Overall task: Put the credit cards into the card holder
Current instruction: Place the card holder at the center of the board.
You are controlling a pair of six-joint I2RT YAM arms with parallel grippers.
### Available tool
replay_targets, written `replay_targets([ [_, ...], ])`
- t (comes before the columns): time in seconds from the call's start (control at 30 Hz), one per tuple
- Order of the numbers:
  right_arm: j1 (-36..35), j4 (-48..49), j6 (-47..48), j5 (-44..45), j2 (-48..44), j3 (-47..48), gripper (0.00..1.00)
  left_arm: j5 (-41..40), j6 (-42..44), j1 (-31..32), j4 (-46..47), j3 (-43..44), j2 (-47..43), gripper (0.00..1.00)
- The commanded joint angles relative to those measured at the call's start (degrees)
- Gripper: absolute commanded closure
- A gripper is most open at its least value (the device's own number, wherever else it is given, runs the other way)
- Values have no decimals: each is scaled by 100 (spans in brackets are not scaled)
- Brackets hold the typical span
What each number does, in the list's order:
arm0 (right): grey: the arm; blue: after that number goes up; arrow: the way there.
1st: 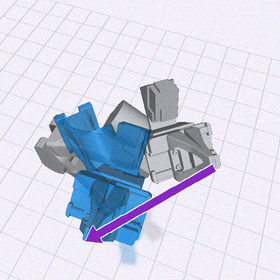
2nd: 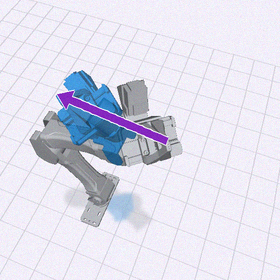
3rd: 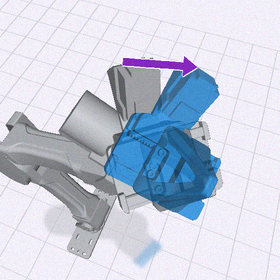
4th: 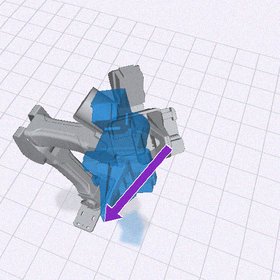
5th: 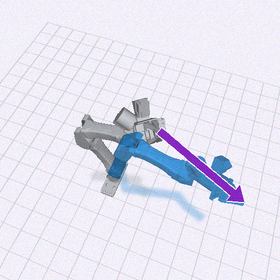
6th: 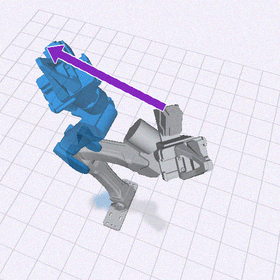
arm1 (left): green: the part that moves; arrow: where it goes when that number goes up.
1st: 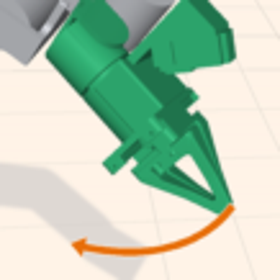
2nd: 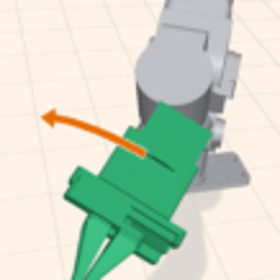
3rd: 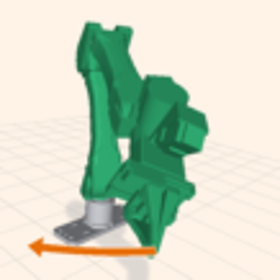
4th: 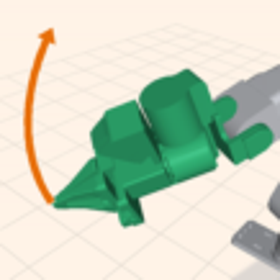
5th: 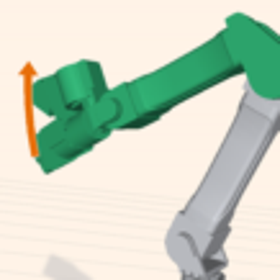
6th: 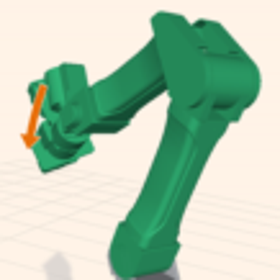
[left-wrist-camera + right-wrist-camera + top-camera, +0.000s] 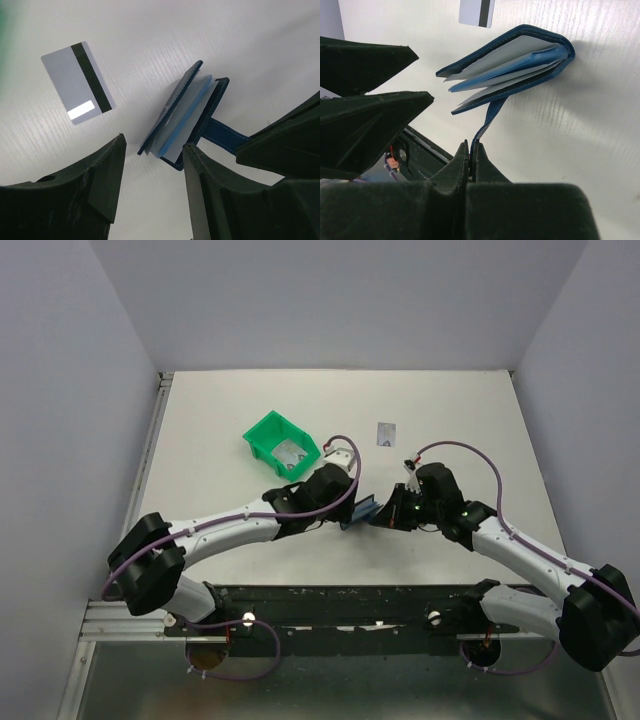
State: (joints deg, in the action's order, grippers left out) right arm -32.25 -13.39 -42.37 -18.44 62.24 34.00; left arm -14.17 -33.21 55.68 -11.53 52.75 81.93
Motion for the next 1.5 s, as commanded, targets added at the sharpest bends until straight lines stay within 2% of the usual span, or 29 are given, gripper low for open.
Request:
replay_targets([
  [0.0, -1, -138, 124, 68, -89, 19, 100, 651, 920, -83, 186, 341, 253, 37],
  [0.17, -1, -164, 133, 86, -124, 10, 100, 1232, 1519, -408, 142, 464, 411, 37],
  [0.33, 8, -182, 150, 95, -133, 10, 100, 1978, 1721, -795, 353, 333, 473, 42],
  [0.5, -1, -182, 132, 103, -133, 1, 100, 2323, 1844, -840, 380, 367, 648, 43],
  [0.73, -1, -182, 124, 112, -150, -42, 100, 2209, 1862, -945, 327, 534, 1043, 43],
  [0.9, 8, -199, 115, 139, -159, -77, 100, 2173, 1783, -1050, -95, 1061, 1509, 43],
  [1.07, -1, -234, 115, 200, -186, -104, 100, 2691, 1669, -1059, 45, 1123, 1633, 45],
  [1.23, -1, -322, 19, 367, -124, -104, 100, 3420, 1362, -1059, 493, 799, 1607, 49],
  [1.47, -1, -454, -175, 525, 174, -95, 100, 3720, 1124, -1050, 634, 622, 1633, 51],
])
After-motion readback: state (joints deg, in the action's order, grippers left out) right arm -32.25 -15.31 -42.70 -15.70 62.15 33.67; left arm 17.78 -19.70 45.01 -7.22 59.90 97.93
